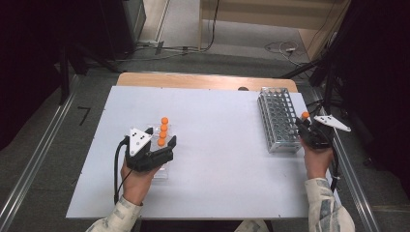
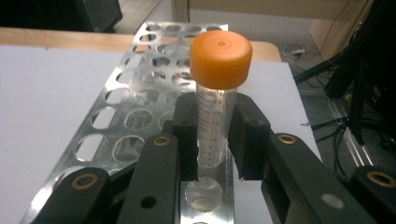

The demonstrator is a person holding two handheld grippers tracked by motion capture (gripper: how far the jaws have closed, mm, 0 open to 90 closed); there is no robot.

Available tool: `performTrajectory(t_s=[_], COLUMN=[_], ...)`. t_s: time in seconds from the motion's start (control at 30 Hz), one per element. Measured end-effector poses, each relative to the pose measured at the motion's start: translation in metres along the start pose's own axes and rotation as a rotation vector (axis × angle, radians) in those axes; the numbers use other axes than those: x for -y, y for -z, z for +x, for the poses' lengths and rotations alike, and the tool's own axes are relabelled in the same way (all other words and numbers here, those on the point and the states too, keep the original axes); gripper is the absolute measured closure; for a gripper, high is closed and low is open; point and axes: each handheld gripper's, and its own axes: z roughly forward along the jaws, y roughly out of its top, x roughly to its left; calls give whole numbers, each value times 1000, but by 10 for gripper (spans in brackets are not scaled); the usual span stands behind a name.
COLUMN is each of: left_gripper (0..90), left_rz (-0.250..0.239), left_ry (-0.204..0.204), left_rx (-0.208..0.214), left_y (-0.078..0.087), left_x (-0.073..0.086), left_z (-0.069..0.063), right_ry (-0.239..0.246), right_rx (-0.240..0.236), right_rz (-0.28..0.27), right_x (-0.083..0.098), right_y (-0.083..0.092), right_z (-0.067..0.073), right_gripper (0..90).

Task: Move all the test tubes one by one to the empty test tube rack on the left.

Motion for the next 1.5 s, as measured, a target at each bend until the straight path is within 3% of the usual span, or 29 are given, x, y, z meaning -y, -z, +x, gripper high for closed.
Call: performTrajectory(t_s=[0.47,0.63,1.1,1.3,1.5], left_gripper=[205,210,210,210,211], left_rz=[0,0,-5,-4,-10], left_ry=[-1,-5,-10,-16,-28], left_rx=[8,13,20,33,65], left_y=[1,1,2,2,4], left_x=[0,0,-1,-1,-2], left_z=[-1,-2,-5,-8,-16], right_ry=[-7,4,104,127,189], right_rx=[3,-60,-291,-394,-494], right_rz=[-136,-132,-79,-31,17], right_x=[-21,-26,-26,-16,-2], right_y=[36,44,51,47,44], right_z=[1,10,71,100,138], right_gripper=[719,719,719,719,719])
